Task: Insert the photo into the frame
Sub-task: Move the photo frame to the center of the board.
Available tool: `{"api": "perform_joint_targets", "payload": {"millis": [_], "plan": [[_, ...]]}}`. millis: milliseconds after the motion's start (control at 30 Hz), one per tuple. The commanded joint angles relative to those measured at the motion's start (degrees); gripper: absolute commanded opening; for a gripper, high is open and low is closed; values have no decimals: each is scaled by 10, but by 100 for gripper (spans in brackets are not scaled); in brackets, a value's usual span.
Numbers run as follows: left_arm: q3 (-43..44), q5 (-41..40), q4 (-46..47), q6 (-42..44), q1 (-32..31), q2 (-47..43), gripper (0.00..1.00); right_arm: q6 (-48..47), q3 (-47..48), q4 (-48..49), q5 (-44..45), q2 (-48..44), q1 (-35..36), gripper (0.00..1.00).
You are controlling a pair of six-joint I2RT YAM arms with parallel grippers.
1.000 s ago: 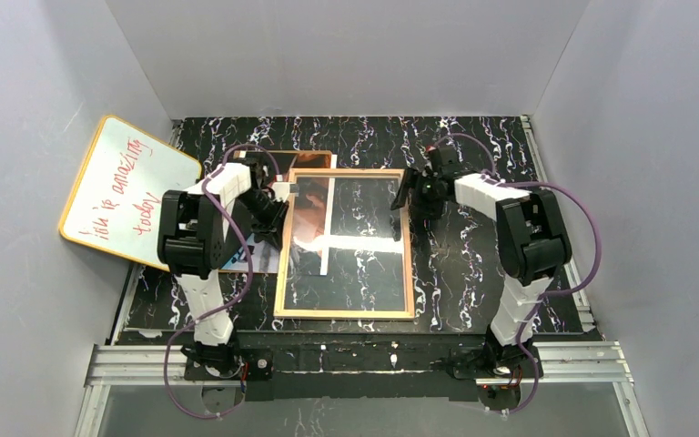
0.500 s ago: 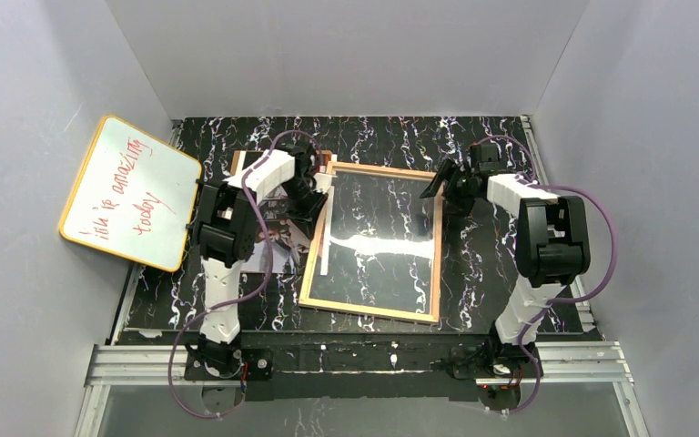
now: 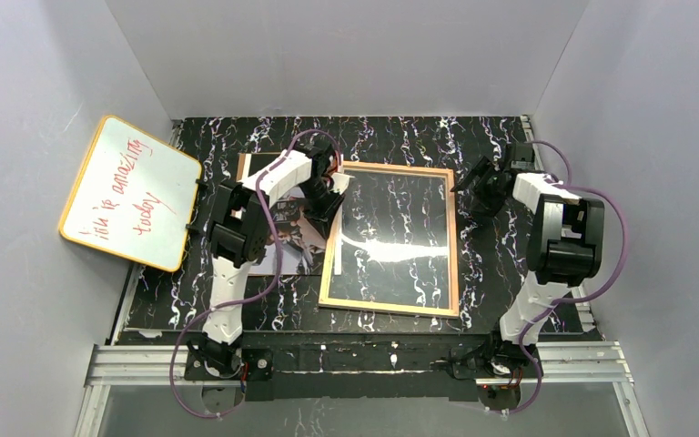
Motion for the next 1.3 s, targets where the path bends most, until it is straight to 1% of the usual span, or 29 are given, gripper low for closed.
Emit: {"api": "perform_joint_targets", "payload": {"millis": [0, 100, 200, 300, 433, 500, 567, 667, 767, 867, 967, 1233, 1267], "plan": [[-54, -60, 60, 15, -9, -2, 0, 8, 8, -1, -10, -19, -3, 87], [-100, -87, 84, 18, -9, -22, 0, 14, 3, 5, -9, -35, 3, 86], [-134, -99, 94, 25, -6, -42, 0, 9, 10, -6, 24, -67, 38, 86], [-144, -101, 92, 32, 18, -63, 0, -3, 36, -34, 88, -87, 119, 85], [-107, -79, 68, 36, 84, -87, 0, 4, 71, -36, 132, -96, 229, 79], [-92, -76, 60, 42, 117, -99, 0, 12, 103, -34, 136, -83, 290, 76], [-96, -83, 61, 48, 148, -114, 0, 23, 139, -34, 129, -54, 329, 74], [-143, -101, 75, 58, 183, -137, 0, 32, 205, -40, 124, 11, 404, 72], [-199, -133, 106, 55, 208, -157, 0, 32, 280, -62, 138, 74, 458, 72], [-237, -176, 136, 39, 235, -169, 0, 28, 342, -87, 168, 130, 498, 72], [-260, -206, 154, 33, 253, -174, 0, 26, 384, -114, 183, 178, 518, 71], [-310, -254, 182, 54, 264, -170, 0, 12, 397, -127, 195, 229, 541, 71], [-313, -258, 184, 55, 278, -168, 0, 9, 397, -131, 199, 232, 542, 70]]}}
